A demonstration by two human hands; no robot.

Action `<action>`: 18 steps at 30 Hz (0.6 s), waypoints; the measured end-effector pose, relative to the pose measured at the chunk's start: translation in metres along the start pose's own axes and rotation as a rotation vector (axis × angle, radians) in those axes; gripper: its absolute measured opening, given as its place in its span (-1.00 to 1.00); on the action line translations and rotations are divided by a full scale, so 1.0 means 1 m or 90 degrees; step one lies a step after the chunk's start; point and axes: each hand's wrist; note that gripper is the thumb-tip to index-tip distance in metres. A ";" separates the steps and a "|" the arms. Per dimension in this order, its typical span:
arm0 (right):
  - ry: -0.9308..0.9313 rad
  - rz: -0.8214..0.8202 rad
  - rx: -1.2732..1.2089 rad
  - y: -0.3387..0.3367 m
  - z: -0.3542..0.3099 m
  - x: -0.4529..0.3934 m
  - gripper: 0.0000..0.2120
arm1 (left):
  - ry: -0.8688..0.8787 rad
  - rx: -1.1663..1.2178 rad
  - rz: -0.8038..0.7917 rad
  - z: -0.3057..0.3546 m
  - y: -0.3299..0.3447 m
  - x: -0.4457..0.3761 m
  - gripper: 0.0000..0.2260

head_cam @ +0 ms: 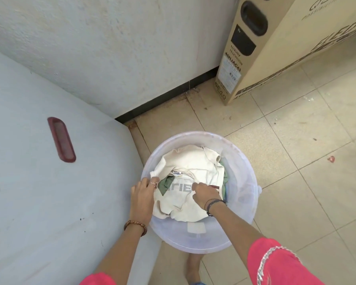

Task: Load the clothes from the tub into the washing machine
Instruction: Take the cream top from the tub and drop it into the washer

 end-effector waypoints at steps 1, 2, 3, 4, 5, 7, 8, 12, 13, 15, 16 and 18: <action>-0.006 0.031 -0.046 -0.002 -0.001 0.001 -0.69 | -0.056 0.159 0.017 0.004 -0.004 -0.003 -0.52; -0.016 0.061 -0.110 -0.005 -0.003 0.003 -0.71 | -0.129 0.326 0.030 0.009 -0.009 -0.005 -0.57; -0.034 0.090 -0.182 -0.009 -0.004 0.004 -0.73 | -0.209 0.481 0.049 0.015 -0.015 -0.009 -0.60; -0.055 0.116 -0.251 -0.018 -0.005 0.008 -0.74 | -0.271 0.590 0.075 0.021 -0.021 -0.015 -0.60; -0.079 0.142 -0.311 -0.027 -0.007 0.010 -0.75 | -0.304 0.658 0.090 0.027 -0.027 -0.022 -0.59; -0.132 0.165 -0.373 -0.048 -0.010 0.016 -0.69 | -0.301 0.745 0.065 0.037 -0.038 -0.036 -0.60; -0.160 0.159 -0.373 -0.059 -0.012 0.020 -0.62 | -0.282 0.781 0.043 0.042 -0.046 -0.041 -0.61; -0.260 0.026 -0.382 -0.098 -0.017 0.037 -0.33 | -0.221 0.860 0.002 0.058 -0.080 -0.058 -0.65; -0.268 -0.026 -0.381 -0.107 -0.017 0.043 -0.33 | -0.207 0.872 0.003 0.061 -0.089 -0.060 -0.66; -0.255 -0.080 -0.305 -0.126 -0.018 0.059 -0.48 | -0.184 0.853 0.004 0.062 -0.105 -0.062 -0.67; -0.237 -0.084 -0.242 -0.134 -0.019 0.066 -0.63 | -0.178 0.832 0.005 0.062 -0.110 -0.063 -0.69; -0.204 -0.035 -0.121 -0.147 -0.021 0.083 -0.82 | -0.176 0.808 0.025 0.064 -0.122 -0.061 -0.77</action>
Point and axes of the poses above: each hand's wrist, its own x-axis away from the middle knuckle, its own y-axis out of the palm, z = x × y, and after that the axes turned 11 degrees about y, right-handed
